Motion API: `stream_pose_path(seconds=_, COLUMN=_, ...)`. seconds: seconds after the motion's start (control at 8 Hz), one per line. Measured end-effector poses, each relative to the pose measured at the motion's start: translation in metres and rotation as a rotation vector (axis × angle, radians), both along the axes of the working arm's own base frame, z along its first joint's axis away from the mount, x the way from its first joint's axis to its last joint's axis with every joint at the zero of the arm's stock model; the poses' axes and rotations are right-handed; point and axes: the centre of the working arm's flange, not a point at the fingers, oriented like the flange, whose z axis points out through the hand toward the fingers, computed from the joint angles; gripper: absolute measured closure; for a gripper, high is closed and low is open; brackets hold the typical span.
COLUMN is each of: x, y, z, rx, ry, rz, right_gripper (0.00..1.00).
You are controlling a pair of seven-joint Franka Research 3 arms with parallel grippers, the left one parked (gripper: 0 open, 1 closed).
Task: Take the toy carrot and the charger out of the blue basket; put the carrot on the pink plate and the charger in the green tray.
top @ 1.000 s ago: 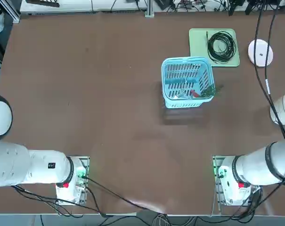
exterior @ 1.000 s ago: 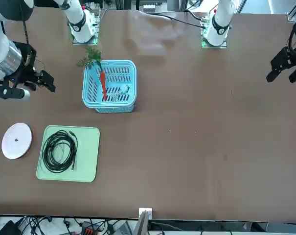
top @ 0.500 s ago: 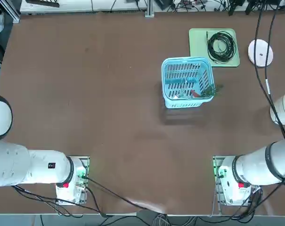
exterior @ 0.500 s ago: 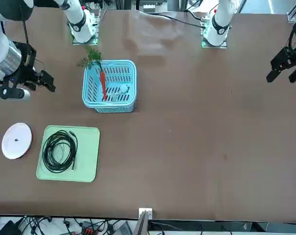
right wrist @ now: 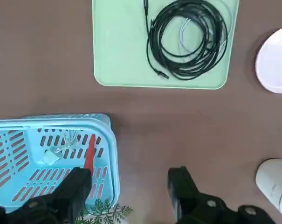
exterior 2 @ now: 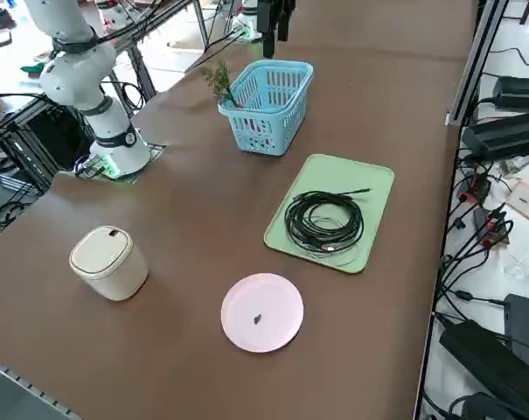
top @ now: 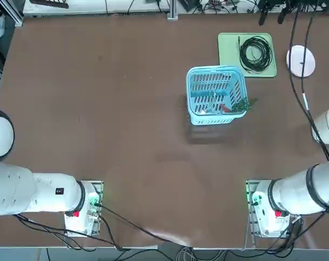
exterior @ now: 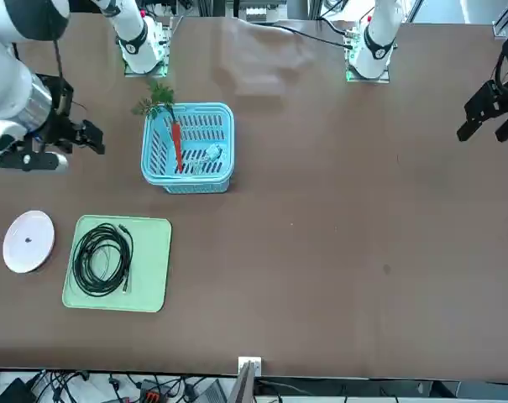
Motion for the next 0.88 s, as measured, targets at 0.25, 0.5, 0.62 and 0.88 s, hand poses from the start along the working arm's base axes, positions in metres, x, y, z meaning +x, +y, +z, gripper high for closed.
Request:
stream_pose_path(seconds=0.25, x=-0.016, y=0.022, z=-0.026, rx=0.018, ry=0.007, rz=-0.012, right_gripper=0.00)
stream_pose_path(seconds=0.5, x=-0.043, y=0.040, z=-0.061, rx=0.021, ry=-0.012, rz=-0.026, right_gripper=0.00)
stream_pose_path(seconds=0.62, x=-0.058, y=0.054, z=-0.078, rx=0.018, ry=-0.017, rz=-0.033, right_gripper=0.00)
stream_pose_path(seconds=0.88, x=-0.076, y=0.081, z=-0.104, rx=0.021, ry=-0.045, rz=-0.035, right_gripper=0.00)
